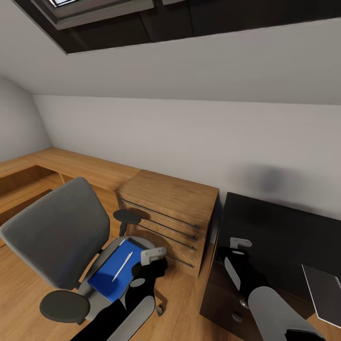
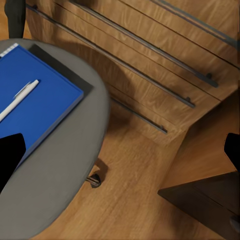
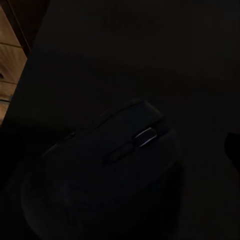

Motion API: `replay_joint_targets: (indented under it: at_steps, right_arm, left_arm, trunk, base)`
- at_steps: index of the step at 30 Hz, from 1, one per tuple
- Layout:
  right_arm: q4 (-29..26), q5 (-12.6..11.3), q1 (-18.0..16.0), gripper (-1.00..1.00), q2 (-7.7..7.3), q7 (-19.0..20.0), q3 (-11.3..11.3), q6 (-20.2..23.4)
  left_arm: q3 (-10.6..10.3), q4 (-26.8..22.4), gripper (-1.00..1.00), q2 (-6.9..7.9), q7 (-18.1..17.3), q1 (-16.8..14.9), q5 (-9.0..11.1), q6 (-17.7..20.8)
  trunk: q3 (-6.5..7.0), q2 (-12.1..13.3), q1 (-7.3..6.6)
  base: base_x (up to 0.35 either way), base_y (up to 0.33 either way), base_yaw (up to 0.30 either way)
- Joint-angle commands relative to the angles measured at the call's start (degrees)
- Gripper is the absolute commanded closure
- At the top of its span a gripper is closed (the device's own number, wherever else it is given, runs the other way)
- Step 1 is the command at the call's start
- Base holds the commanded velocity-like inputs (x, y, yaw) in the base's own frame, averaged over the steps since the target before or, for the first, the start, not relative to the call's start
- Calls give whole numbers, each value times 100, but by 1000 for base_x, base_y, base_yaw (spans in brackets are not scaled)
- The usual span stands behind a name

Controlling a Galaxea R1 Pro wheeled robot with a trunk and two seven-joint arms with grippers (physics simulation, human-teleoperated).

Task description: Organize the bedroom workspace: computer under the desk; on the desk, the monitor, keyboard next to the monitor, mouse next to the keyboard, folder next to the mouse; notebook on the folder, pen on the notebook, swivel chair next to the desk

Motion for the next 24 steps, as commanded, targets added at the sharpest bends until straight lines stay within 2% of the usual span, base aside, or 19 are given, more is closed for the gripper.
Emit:
replay_joint_targets:
  at_steps: [1,3,16,24]
  right_arm:
    - [-11,-7,-2,-100,5,-11,-19,28]
    - [-12,-7,-2,-100,5,-11,-21,27]
    - [-12,-7,-2,-100,5,-11,-23,32]
    - [-12,-7,-2,-100,5,-23,-23,42]
  left_arm:
    - [-12,-38,-100,6,38,-8,21,28]
    - [-11,-81,-100,7,38,-5,24,29]
    - [-9,-151,-100,10,69,-8,38,32]
    - [-9,-151,-100,9,192,-7,38,34]
  trunk:
    - [-7,-4,0]
    - [-7,-4,0]
    - [-240,-526,286]
    - [-240,-526,286]
  base:
    - [0,0,0]
    - [0,0,0]
    - [0,0,0]
    - [0,0,0]
